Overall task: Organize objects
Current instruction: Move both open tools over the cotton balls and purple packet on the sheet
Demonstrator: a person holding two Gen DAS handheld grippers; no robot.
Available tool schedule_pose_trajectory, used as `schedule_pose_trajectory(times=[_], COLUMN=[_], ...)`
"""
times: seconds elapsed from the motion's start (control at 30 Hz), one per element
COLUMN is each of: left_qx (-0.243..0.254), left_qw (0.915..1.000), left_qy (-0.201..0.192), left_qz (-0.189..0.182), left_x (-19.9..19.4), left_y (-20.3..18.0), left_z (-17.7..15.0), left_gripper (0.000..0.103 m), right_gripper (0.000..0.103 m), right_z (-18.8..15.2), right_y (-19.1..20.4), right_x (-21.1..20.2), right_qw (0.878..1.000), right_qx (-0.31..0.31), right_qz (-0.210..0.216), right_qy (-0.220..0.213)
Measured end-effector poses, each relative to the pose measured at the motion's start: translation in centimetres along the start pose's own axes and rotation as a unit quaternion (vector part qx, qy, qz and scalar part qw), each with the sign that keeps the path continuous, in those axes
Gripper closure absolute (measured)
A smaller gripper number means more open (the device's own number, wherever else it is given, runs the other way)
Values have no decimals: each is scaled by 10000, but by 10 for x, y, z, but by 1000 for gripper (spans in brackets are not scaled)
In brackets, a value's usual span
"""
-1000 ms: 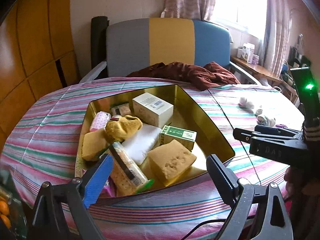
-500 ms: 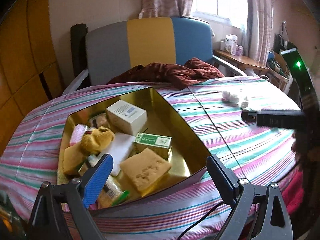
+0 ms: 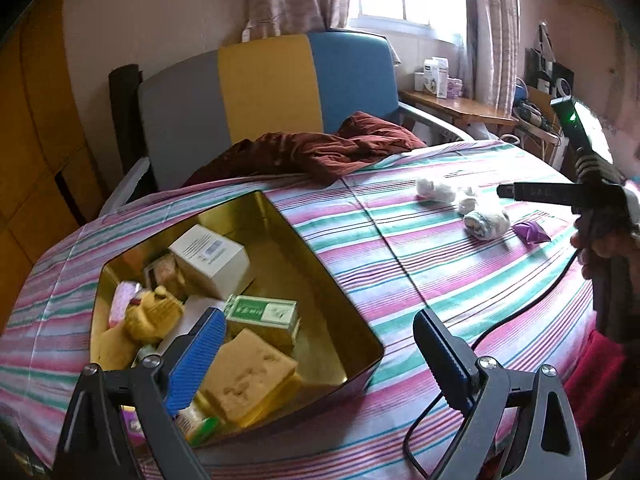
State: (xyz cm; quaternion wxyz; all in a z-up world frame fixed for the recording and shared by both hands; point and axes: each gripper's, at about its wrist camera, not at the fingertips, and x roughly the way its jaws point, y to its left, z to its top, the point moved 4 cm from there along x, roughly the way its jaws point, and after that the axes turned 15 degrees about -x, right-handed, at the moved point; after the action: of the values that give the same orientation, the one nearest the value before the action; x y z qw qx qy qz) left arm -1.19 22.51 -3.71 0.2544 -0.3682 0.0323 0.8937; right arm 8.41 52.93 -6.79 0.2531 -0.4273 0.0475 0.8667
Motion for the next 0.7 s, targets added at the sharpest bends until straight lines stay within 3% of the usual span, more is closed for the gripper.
schedule_pose_trajectory(times=[0.5,0.7], left_qx=[311,288], left_qw=[9983,9965], left_qy=[350,558], left_qz=[-359,-548], left_x=[47,66], left_y=[-59,-79], left_z=[14,23], left_gripper=[8,8], right_gripper=[36,36], right_z=[-12,-22], right_y=[-41,-83], right_x=[4,-3], right_qw=[9958,9830], right_qx=[854,1814], right_qz=[-100,-234], right_qy=[305,175])
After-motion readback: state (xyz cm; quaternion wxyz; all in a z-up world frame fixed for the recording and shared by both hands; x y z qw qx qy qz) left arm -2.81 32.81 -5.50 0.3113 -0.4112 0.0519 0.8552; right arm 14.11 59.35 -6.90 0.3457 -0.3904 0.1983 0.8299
